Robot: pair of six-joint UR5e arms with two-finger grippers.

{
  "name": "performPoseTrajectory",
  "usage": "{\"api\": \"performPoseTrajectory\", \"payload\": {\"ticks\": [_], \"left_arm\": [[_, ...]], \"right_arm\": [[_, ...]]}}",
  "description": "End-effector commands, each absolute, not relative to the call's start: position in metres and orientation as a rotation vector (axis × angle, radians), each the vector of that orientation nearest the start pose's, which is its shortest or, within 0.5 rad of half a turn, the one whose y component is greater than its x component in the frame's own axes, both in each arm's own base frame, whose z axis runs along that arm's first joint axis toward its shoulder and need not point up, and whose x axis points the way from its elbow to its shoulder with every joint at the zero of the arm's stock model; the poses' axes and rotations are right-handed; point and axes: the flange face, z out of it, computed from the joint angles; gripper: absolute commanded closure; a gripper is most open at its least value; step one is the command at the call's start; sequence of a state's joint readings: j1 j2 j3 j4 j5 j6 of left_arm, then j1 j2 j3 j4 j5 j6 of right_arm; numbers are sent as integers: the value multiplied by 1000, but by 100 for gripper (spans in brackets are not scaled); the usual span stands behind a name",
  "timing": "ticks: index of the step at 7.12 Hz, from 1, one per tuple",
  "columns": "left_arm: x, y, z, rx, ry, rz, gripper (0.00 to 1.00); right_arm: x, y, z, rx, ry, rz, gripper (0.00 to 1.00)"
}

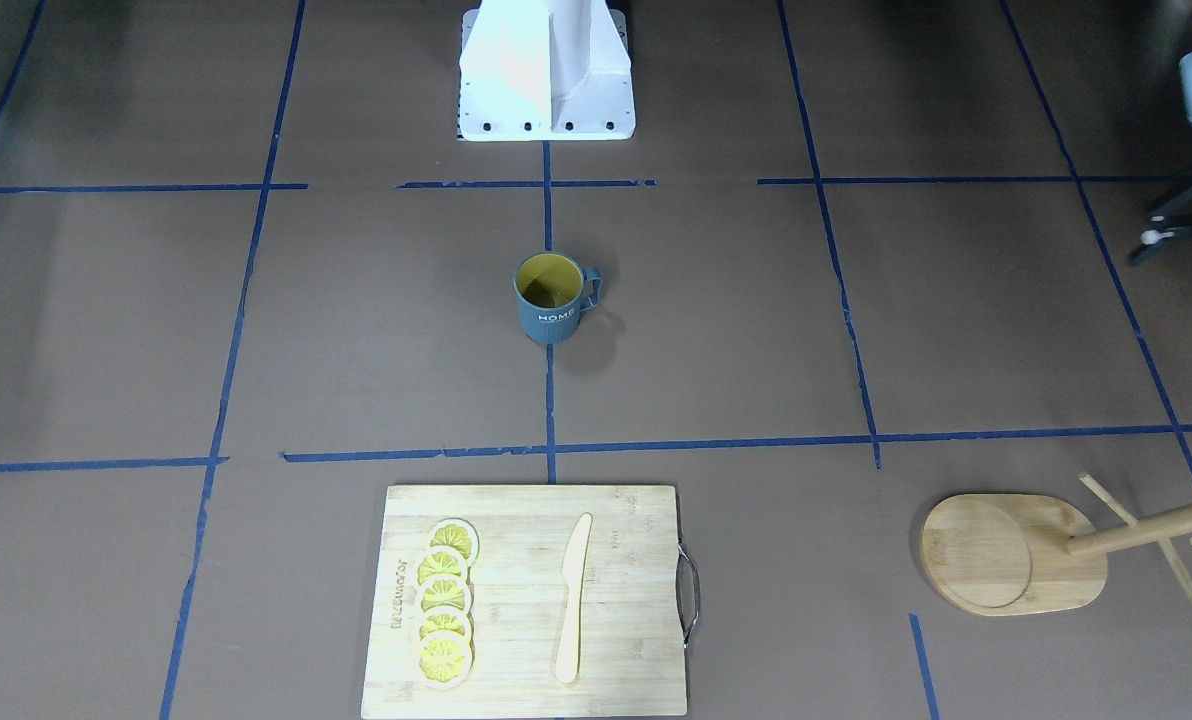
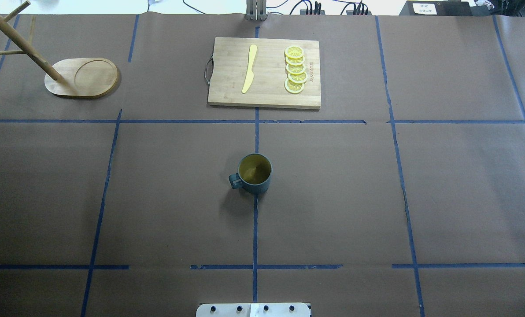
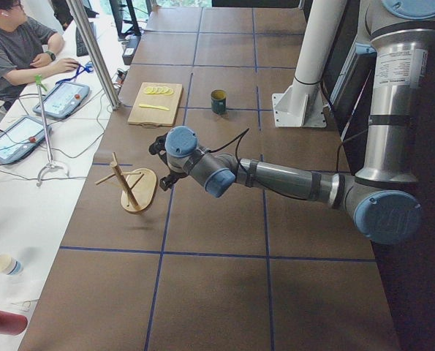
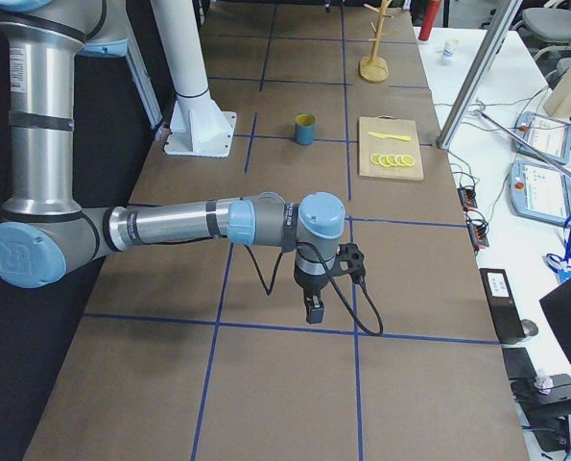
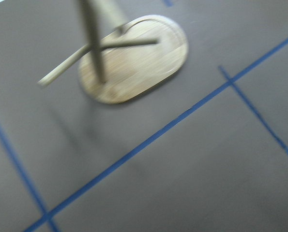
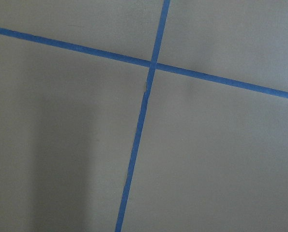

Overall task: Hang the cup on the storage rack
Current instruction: 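Move the left gripper toward the teal mug's handle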

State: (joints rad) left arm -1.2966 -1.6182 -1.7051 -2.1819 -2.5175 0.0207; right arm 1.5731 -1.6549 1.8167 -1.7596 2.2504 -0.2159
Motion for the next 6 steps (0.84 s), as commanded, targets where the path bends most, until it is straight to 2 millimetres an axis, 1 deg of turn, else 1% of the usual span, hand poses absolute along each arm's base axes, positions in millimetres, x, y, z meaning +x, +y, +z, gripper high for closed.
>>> {"api": "performPoseTrajectory", "payload": {"ticks": [1,2,3,4,5,6], "left_arm": [[207,-518,397,724,1105,845,0],[249,-513,365,748,1143,931,0],[296,-503,332,760,1189,1015,0],[334,-492,304,792,1199,1067,0],[376,-472,291,852,1138,1068,0],[409,-452,281,887,1128,1063,0]], "right_arm": [[72,-449,601,51,-679,-194,0],[72,-449,601,51,-679,-194,0],[72,-449,601,51,-681,-193,0],[72,-450,600,53,-680,-193,0],[72,-451,598,57,-680,-195,0],[72,-451,598,57,-680,-195,0]]}}
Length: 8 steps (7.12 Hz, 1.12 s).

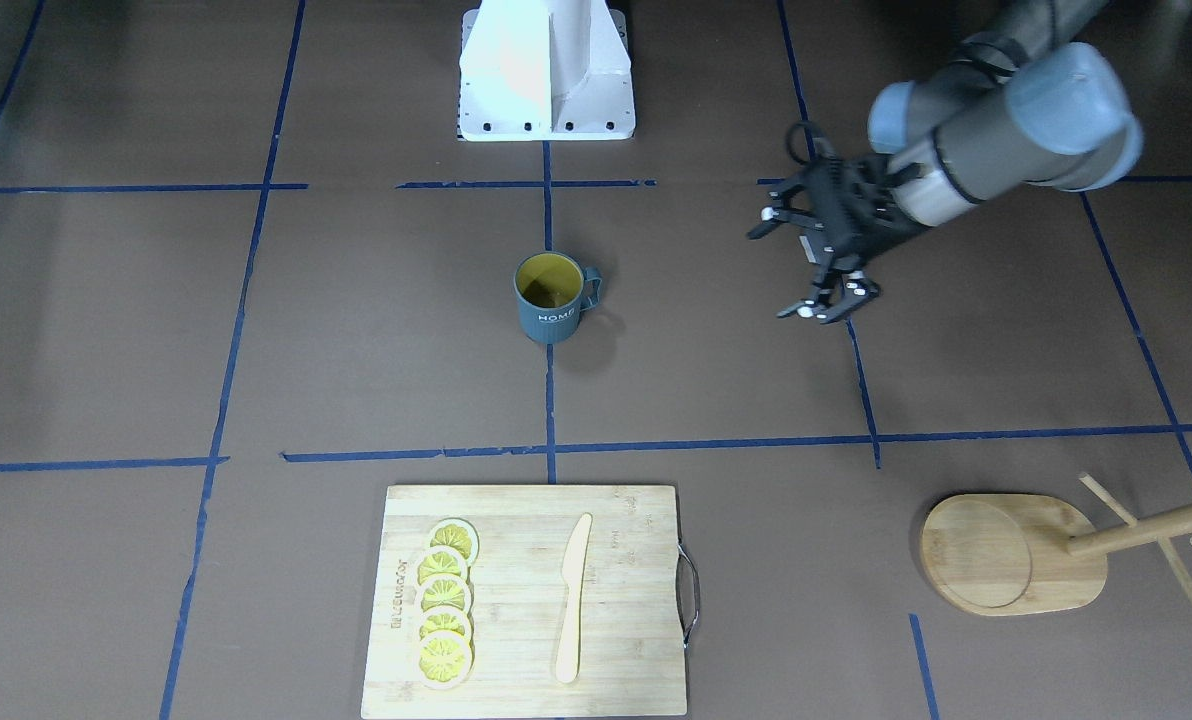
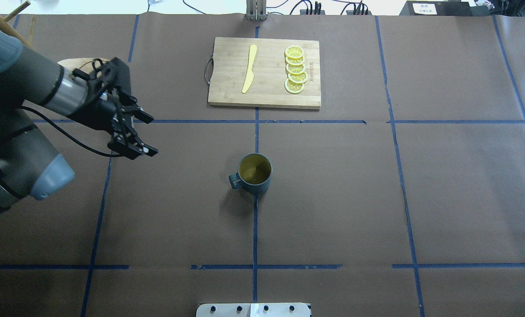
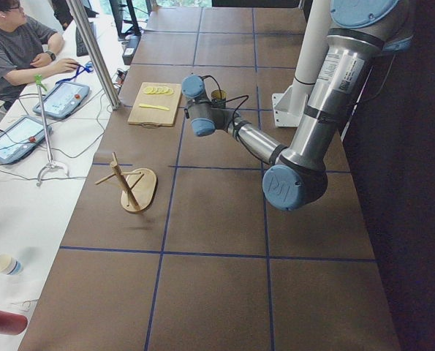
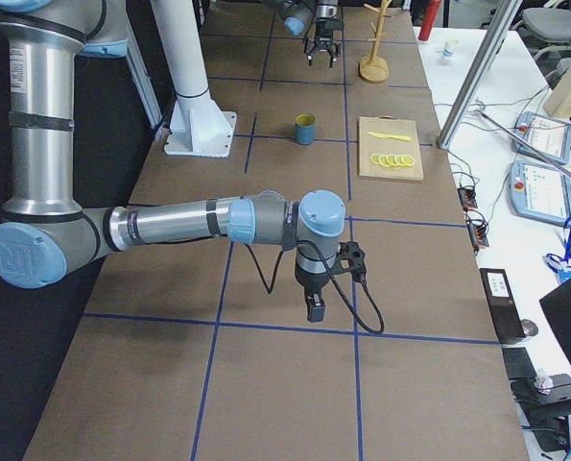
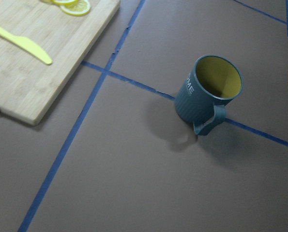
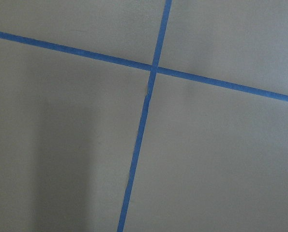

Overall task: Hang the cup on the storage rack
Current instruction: 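Move the left gripper toward the teal mug's handle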

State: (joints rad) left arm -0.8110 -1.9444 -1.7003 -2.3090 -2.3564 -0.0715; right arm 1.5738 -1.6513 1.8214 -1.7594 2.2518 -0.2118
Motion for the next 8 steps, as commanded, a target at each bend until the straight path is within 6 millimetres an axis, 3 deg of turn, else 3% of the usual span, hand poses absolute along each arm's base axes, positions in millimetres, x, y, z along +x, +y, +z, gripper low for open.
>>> {"api": "performPoseTrajectory", "payload": {"ticks": [1,2,5,6,8], "left_arm": [[434,-432,277,961,1143,998,0],[467,-398,274,1021,1160,952,0],[520,-350,276,1088,1082,884,0],[533,-348,286,1105,1089,879,0],[568,-362,291,1128,1084,858,0]], "right_arm": [[72,-451,598,57,-682,-195,0],[72,-451,597,59,-681,-195,0],[72,-453,596,61,-680,-196,0],[72,-453,596,61,-681,-195,0],[72,-453,596,61,-681,-195,0]]}}
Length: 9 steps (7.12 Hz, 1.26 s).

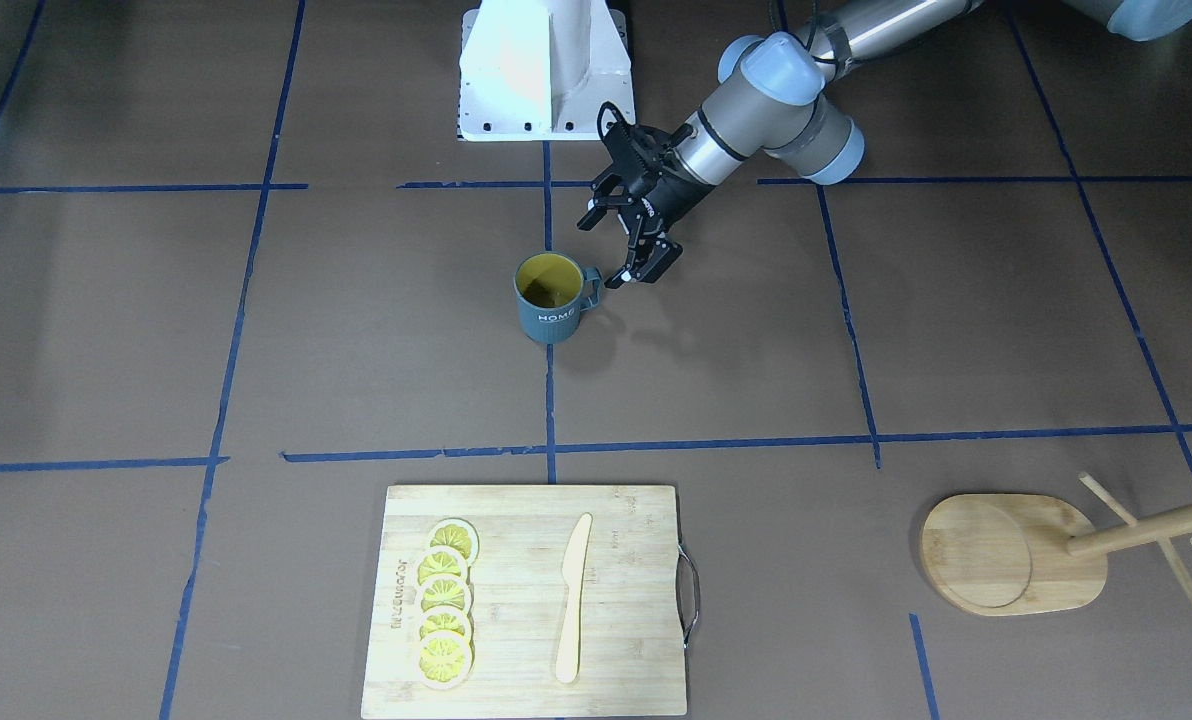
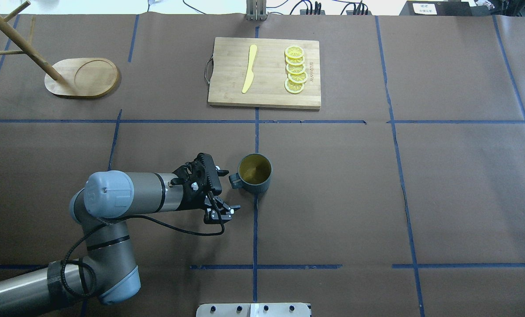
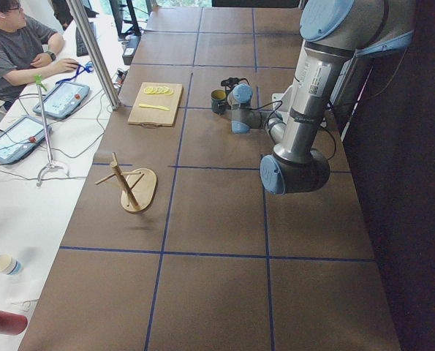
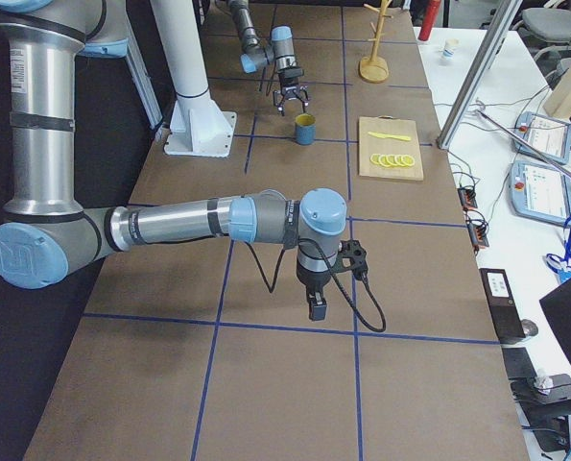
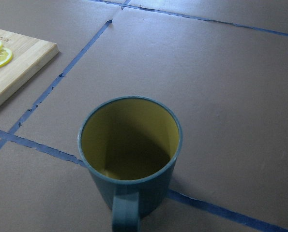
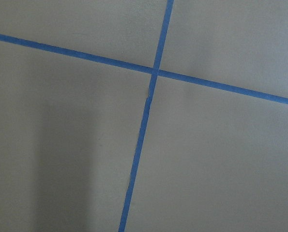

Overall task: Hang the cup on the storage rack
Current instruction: 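Grasp the teal mug by its rim with the left gripper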

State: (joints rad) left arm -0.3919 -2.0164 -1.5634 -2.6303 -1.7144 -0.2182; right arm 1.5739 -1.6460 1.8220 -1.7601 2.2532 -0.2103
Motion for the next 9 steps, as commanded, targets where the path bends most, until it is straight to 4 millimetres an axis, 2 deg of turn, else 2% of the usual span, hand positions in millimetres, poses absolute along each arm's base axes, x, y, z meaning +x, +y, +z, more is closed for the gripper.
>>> {"api": "performPoseTrajectory", "payload": {"ticks": [1,2,4,6,7,8,9], "left_arm": [[571,-363,296,1129,1069,850,3],[575,-365,303,1119,1059,851,6],[581,-367,298,1111,1056,779,17],[587,-366,301,1106,1042,749,28],[587,-367,304,1101,1038,750,45],[587,-367,303,1099,1042,746,72],[586,-366,303,1102,1046,743,93]], "right_arm": [[72,-453,596,61,-681,-195,0],[72,-453,595,62,-681,-194,0],[72,-453,594,63,-681,-193,0],[72,-453,595,59,-681,-190,0],[72,-453,595,62,-681,-191,0],[72,-453,595,61,-681,-191,0],[72,-453,595,61,-681,-191,0]]}}
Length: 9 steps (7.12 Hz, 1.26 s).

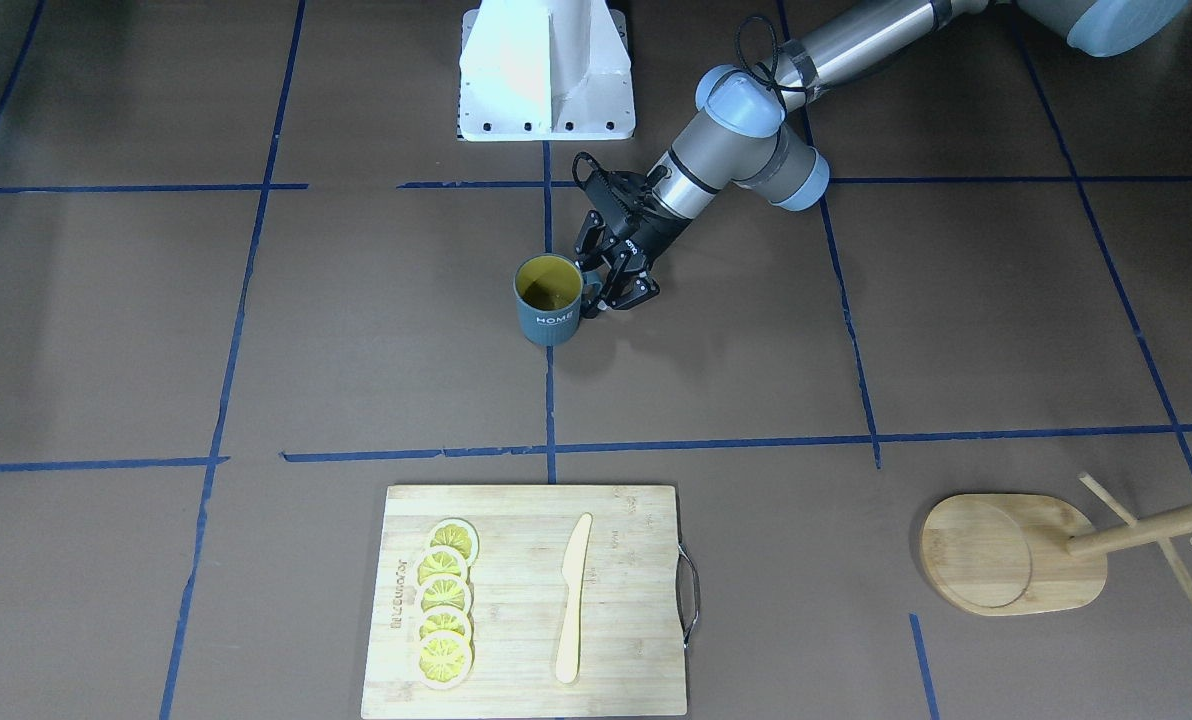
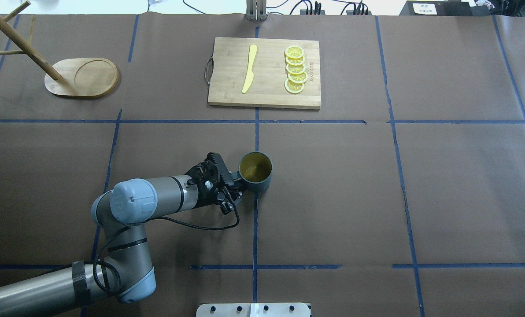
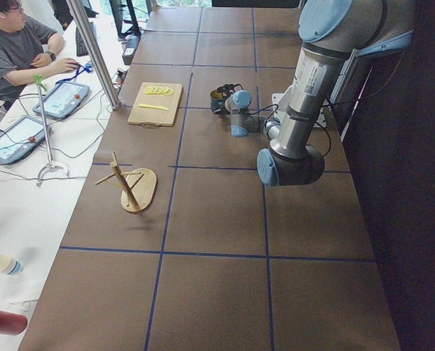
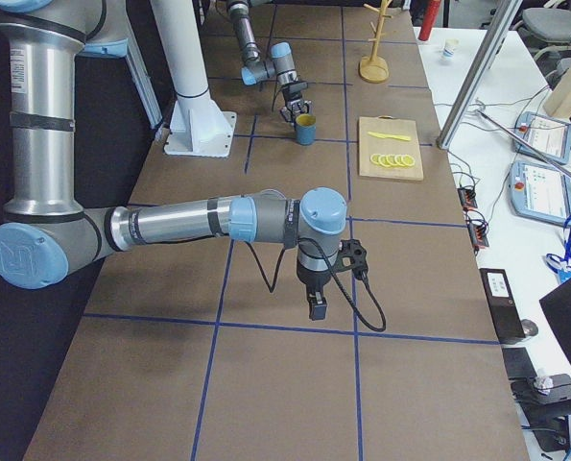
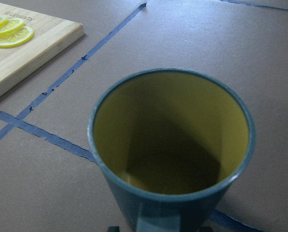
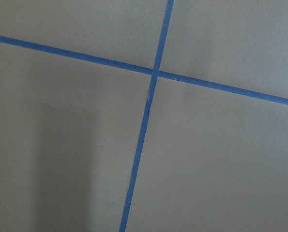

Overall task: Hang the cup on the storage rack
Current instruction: 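Grasp the teal mug by its rim with the left gripper, then lift the mug with the left gripper toward the wooden mug tree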

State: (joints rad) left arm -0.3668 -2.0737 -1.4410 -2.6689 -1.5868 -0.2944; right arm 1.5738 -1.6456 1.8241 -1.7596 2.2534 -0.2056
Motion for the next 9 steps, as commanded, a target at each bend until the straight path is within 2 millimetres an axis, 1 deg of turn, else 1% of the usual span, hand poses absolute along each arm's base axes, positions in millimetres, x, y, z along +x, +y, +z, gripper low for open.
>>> {"api": "performPoseTrajectory", "payload": {"ticks": [1,2,3,4,6,7,8,9], "left_arm": [[583,-366,301,1103,1052,736,99],[578,-366,294,1097,1080,701,100],[563,-371,276,1116,1110,660,100],[547,-377,261,1063,1192,533,100],[519,-405,256,896,1347,215,100],[488,-438,254,761,1453,-47,100],[457,-467,255,658,1524,-250,100],[431,-489,254,589,1570,-396,100]], "right_arm": [[72,-453,595,60,-681,-189,0],[71,-454,594,60,-681,-183,0],[72,-453,595,59,-680,-181,0],[72,-453,595,59,-680,-181,0],[71,-454,595,58,-680,-183,0],[71,-454,595,59,-680,-184,0],[71,-454,595,59,-680,-184,0],[71,-454,595,59,-680,-184,0]]}}
